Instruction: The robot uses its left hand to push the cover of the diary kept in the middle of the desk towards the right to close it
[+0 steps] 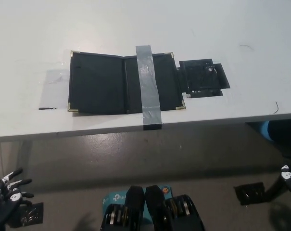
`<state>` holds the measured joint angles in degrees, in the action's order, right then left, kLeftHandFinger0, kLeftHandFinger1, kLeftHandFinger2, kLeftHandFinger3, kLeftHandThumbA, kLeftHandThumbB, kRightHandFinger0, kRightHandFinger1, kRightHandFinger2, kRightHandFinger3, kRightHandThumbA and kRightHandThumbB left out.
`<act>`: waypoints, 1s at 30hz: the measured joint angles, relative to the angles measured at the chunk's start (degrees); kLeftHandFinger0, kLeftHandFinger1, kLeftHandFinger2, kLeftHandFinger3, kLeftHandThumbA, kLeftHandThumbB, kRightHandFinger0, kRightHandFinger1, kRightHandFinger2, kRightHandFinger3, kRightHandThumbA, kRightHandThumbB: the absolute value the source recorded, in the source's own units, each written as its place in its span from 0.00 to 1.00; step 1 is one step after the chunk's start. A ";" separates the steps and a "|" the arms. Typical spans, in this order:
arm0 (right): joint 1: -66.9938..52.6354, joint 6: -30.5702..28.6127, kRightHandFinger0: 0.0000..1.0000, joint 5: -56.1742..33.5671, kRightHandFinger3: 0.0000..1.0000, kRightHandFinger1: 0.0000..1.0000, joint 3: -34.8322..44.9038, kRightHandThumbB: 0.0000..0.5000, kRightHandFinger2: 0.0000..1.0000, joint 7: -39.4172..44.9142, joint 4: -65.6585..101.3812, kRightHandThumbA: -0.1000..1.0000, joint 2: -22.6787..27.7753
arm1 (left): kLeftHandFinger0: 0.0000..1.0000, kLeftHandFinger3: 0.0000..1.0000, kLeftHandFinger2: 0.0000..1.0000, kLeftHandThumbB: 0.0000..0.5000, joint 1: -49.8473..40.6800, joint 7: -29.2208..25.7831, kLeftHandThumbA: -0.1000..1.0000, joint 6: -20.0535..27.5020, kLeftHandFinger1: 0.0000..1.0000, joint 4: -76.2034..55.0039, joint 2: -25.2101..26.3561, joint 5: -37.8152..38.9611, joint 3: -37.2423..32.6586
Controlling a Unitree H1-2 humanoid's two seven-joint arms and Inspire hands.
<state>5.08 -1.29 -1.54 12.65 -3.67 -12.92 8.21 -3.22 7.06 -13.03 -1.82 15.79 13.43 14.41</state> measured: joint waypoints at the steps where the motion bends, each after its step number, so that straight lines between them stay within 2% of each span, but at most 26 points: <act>1: 0.00 -0.02 0.04 0.07 0.55 0.12 0.00 0.41 0.23 -0.12 -0.11 0.40 0.00 | 0.46 0.81 0.68 0.17 -0.03 -0.02 0.08 -0.10 0.51 -0.82 -0.04 -0.25 -0.08; 3: 0.02 -0.02 0.04 0.19 0.55 0.13 0.00 0.41 0.24 -0.26 -0.12 0.40 0.00 | 0.46 0.81 0.68 0.15 0.04 -0.06 0.07 -0.23 0.51 -2.06 -0.04 -0.59 -0.13; 4: 0.06 -0.02 0.04 0.22 0.55 0.12 0.00 0.42 0.23 -0.34 -0.13 0.40 0.00 | 0.40 0.78 0.65 0.16 0.14 -0.11 0.05 -0.34 0.47 -2.80 -0.04 -0.84 -0.15; 6: 0.05 -0.02 0.04 0.22 0.54 0.12 0.10 0.42 0.24 -0.49 -0.11 0.39 0.01 | 0.37 0.76 0.63 0.19 0.16 -0.22 0.08 -0.84 0.44 -4.37 -0.09 -1.00 -0.29; 7: 0.05 -0.02 0.03 0.21 0.55 0.13 0.17 0.42 0.26 -0.56 -0.12 0.38 0.01 | 0.41 0.80 0.63 0.15 0.16 -0.24 0.05 -1.06 0.46 -5.17 -0.12 -1.02 -0.36; 9: 0.11 -0.02 0.03 0.23 0.55 0.12 0.21 0.40 0.25 -0.73 -0.25 0.38 0.02 | 0.42 0.82 0.62 0.11 0.22 -0.23 0.00 -1.58 0.46 -7.20 -0.13 -1.02 -0.53; 12: 0.39 -0.13 0.02 0.44 0.55 0.12 0.16 0.43 0.24 -1.00 -1.37 0.39 0.05 | 0.44 0.83 0.63 0.13 0.49 -0.20 0.01 -3.19 0.46 -11.51 -0.11 -0.50 -0.56; 13: 0.39 -0.20 0.02 0.46 0.53 0.11 0.13 0.44 0.24 -1.05 -1.49 0.39 0.05 | 0.43 0.81 0.62 0.11 0.58 -0.19 0.00 -3.74 0.45 -13.24 -0.10 -0.29 -0.55; 17: 0.49 -0.30 0.00 0.47 0.51 0.10 0.14 0.42 0.25 -1.29 -2.10 0.36 0.05 | 0.38 0.77 0.54 0.23 1.68 0.35 0.03 -6.02 0.37 -20.05 0.46 1.22 -0.85; 19: 0.48 -0.32 0.00 0.48 0.51 0.10 0.14 0.43 0.24 -1.43 -2.40 0.35 0.05 | 0.38 0.77 0.54 0.21 2.66 0.83 0.06 -7.46 0.37 -23.86 1.31 2.59 -1.05; 20: 0.48 -0.32 0.00 0.45 0.52 0.09 0.16 0.43 0.23 -1.47 -2.44 0.36 0.03 | 0.38 0.75 0.52 0.26 3.05 1.11 0.09 -7.98 0.37 -25.17 1.82 2.88 -1.31; 23: 0.49 -0.32 0.00 0.48 0.54 0.09 0.16 0.42 0.23 -1.60 -2.65 0.37 0.05 | 0.36 0.72 0.50 0.31 4.81 1.63 0.12 -9.78 0.36 -29.17 3.73 4.28 -1.83; 24: 0.51 -0.32 0.00 0.50 0.54 0.08 0.15 0.42 0.22 -1.69 -2.90 0.37 0.07 | 0.37 0.72 0.51 0.23 5.72 1.68 0.09 -10.52 0.38 -30.64 4.09 5.09 -1.82; 26: 0.57 -0.32 0.00 0.51 0.52 0.07 0.14 0.43 0.21 -1.88 -3.25 0.37 0.07 | 0.34 0.73 0.52 0.14 8.18 1.68 0.01 -11.35 0.37 -31.56 4.17 6.62 -1.86; 27: 0.67 -0.32 0.00 0.52 0.52 0.07 0.11 0.43 0.21 -1.94 -3.30 0.37 0.06 | 0.33 0.74 0.53 0.12 9.43 1.71 0.00 -11.62 0.37 -31.38 4.02 7.52 -1.81; 29: 0.82 -0.32 0.00 0.53 0.50 0.07 0.11 0.43 0.21 -1.99 -3.30 0.36 0.08 | 0.36 0.83 0.59 0.02 11.33 1.77 0.00 -11.75 0.40 -30.39 3.53 8.91 -1.63; 30: 0.98 -0.32 0.00 0.55 0.50 0.06 0.11 0.44 0.21 -2.03 -3.25 0.35 0.09 | 0.38 0.87 0.61 0.00 13.43 1.70 0.00 -11.99 0.41 -29.00 2.67 10.43 -1.39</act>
<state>6.06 -1.60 -0.99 12.76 -5.69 -16.17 8.30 10.21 8.76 -25.02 -30.82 18.46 23.86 13.02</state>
